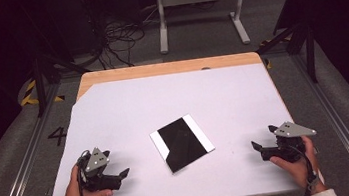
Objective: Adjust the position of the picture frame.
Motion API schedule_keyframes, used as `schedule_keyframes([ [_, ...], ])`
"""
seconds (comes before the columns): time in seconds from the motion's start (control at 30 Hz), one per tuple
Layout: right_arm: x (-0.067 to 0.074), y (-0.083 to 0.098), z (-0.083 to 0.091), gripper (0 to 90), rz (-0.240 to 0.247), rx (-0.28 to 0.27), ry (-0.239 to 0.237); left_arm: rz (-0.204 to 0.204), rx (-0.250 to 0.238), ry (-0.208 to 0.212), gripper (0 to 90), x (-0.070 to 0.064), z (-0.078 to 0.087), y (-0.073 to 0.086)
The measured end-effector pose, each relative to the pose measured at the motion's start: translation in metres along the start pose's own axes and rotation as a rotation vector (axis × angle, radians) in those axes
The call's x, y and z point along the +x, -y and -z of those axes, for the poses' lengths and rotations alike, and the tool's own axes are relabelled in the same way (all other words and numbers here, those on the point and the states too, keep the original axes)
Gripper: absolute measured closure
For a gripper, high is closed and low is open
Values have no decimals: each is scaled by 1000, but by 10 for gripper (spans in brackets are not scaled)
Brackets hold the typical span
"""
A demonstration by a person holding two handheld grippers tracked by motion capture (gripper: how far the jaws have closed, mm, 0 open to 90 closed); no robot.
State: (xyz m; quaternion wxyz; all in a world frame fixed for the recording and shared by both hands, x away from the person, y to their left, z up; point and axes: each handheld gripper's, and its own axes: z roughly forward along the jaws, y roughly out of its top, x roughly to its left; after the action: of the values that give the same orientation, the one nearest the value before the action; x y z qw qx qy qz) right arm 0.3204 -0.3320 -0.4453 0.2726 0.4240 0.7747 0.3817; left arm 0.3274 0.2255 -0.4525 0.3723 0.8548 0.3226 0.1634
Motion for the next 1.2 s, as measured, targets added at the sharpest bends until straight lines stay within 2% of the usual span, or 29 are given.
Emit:
schedule_keyframes([
  [0.13,1,0,-2,153,1,8,-3,10,-12,36,155,-1,-1,-1],
  [0.23,1,-1,-1,168,-1,3,-7,16,-15,33,159,-1,-4,-2],
  [0.47,8,-1,-3,173,-1,2,-33,-4,-22,40,201,0,-4,-3],
  [0.7,24,-6,-6,166,56,14,-90,6,-51,47,257,8,-5,-5],
  [0.83,32,-7,-7,271,75,7,-118,-23,-51,54,304,17,-10,-14],
  [0.87,33,-7,-7,313,76,0,-128,-26,-56,71,325,19,-12,-16],
  [1.03,39,-8,-5,567,93,-13,-196,-46,-50,84,512,26,-21,-27],
  [1.2,43,-9,-7,708,93,-13,-220,-57,-55,107,730,27,-29,-38],
])
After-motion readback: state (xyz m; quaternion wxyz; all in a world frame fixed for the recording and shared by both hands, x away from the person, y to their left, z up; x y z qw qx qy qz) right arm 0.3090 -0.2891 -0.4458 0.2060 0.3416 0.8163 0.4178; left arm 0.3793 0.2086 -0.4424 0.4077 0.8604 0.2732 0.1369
